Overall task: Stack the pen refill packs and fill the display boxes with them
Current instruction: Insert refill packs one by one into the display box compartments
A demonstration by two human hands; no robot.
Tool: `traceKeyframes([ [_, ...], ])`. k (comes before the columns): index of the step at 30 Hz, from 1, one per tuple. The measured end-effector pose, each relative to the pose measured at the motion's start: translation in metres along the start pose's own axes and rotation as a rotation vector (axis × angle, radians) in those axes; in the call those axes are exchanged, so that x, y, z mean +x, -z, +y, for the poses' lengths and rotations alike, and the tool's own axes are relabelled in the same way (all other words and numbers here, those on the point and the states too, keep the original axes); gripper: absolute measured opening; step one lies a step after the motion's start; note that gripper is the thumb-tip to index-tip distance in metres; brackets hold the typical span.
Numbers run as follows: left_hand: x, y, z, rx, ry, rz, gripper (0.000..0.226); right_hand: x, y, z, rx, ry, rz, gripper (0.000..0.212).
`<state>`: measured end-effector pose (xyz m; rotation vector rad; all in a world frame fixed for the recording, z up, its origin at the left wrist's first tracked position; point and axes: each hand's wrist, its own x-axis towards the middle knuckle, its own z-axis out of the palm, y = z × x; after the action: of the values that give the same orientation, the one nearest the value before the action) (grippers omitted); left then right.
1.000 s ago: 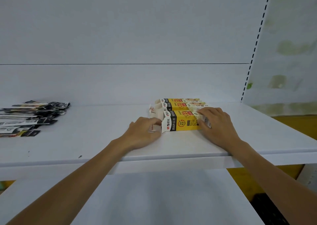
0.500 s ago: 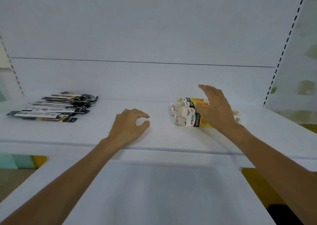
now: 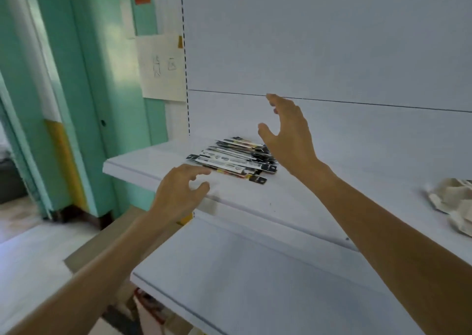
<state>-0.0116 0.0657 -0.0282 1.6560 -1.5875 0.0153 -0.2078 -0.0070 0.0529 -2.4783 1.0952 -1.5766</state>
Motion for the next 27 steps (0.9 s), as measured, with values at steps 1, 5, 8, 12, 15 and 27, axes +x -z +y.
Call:
traceKeyframes([
  [1,0.009,0.004,-0.014,0.008,-0.003,-0.012,0.026,0.005,-0.017,-0.001,-0.042,0.019,-0.02,0.052],
  [5,0.057,0.019,-0.069,0.017,-0.05,-0.08,0.027,0.027,-0.074,0.009,-0.18,-0.012,-0.073,0.048],
  [8,0.096,0.025,-0.103,0.01,-0.102,-0.113,0.026,0.042,-0.097,0.02,-0.205,-0.116,-0.074,0.045],
  [12,0.146,0.015,-0.113,-0.037,-0.208,-0.22,0.022,0.055,-0.088,0.038,-0.302,-0.23,-0.069,0.022],
  [15,0.165,-0.011,-0.105,-0.058,-0.353,-0.34,0.019,0.043,-0.068,0.049,-0.307,-0.384,-0.144,0.012],
  [27,0.174,-0.043,-0.11,-0.051,-0.546,-0.508,0.012,0.03,-0.11,0.051,-0.361,-0.478,-0.535,0.021],
])
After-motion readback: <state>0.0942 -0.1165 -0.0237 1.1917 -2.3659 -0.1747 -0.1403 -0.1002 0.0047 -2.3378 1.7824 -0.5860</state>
